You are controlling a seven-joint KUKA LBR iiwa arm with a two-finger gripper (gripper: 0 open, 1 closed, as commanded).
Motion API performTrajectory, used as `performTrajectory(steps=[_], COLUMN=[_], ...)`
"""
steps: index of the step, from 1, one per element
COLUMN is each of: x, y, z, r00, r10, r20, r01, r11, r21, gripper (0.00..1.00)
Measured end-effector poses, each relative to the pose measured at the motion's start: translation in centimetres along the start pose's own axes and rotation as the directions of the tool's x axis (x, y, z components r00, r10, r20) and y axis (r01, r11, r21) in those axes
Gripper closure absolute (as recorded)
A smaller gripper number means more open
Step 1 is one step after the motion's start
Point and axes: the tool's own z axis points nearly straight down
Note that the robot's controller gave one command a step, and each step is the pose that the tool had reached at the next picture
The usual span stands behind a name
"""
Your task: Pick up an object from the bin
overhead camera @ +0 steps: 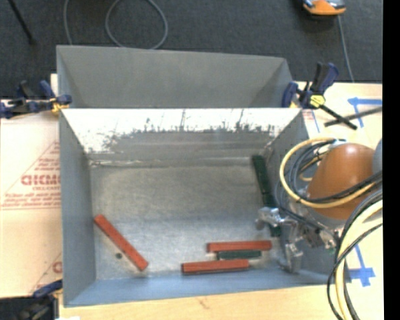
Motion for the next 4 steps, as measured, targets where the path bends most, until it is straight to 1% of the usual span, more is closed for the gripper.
performTrajectory(steps=[1, 2, 3, 4], x=[-0.2, -0.7, -0.3, 0.2], y=[0.4, 0.4, -0.8, -1.3], z=[0.0, 0.1, 0.1, 0.0], r00=[0.999, 0.999, 1.000, 0.992], r10=[-0.042, -0.049, -0.025, -0.124], r20=[-0.003, -0.009, -0.006, -0.006], r01=[0.042, 0.049, 0.025, 0.124], r11=[0.999, 0.999, 1.000, 0.992], r21=[0.000, -0.002, -0.002, -0.005], gripper=[0.00, 0.00, 0.00, 0.00])
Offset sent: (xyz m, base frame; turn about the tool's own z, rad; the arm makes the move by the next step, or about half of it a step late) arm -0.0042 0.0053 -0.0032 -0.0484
